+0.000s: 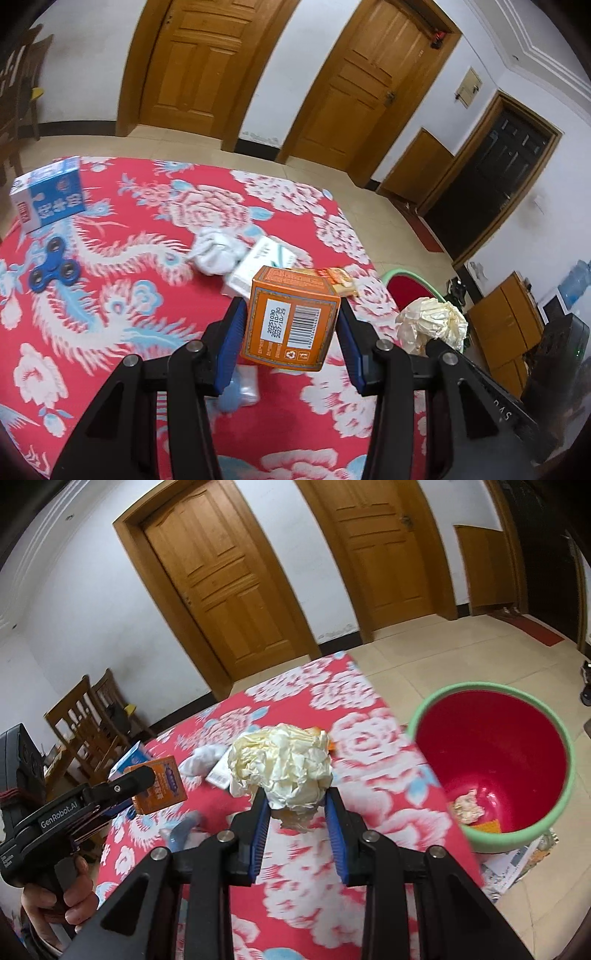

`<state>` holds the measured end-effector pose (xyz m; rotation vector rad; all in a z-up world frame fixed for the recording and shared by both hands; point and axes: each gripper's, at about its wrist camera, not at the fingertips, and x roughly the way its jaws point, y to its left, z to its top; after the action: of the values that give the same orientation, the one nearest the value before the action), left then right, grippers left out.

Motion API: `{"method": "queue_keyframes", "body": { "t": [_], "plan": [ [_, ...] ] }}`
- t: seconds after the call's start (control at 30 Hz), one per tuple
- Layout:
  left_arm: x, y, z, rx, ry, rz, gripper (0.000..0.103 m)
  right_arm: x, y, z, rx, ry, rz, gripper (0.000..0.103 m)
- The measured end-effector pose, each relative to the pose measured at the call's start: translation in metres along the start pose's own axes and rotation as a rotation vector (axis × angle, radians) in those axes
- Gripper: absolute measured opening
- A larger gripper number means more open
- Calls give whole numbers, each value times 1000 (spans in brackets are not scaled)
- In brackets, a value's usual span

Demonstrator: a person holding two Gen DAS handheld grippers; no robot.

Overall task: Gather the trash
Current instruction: 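Carry the orange box and crumpled paper over the red bucket with both tools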

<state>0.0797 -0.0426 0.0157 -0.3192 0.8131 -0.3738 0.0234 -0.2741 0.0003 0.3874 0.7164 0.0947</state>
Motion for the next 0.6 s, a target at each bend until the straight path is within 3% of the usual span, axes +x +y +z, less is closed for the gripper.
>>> {"method": "queue_keyframes", "body": {
  "t": [0.6],
  "plan": [
    [70,-93,2,159,117,-92,49,-24,-87,9,158,-55,-110,33]
  ]
}}
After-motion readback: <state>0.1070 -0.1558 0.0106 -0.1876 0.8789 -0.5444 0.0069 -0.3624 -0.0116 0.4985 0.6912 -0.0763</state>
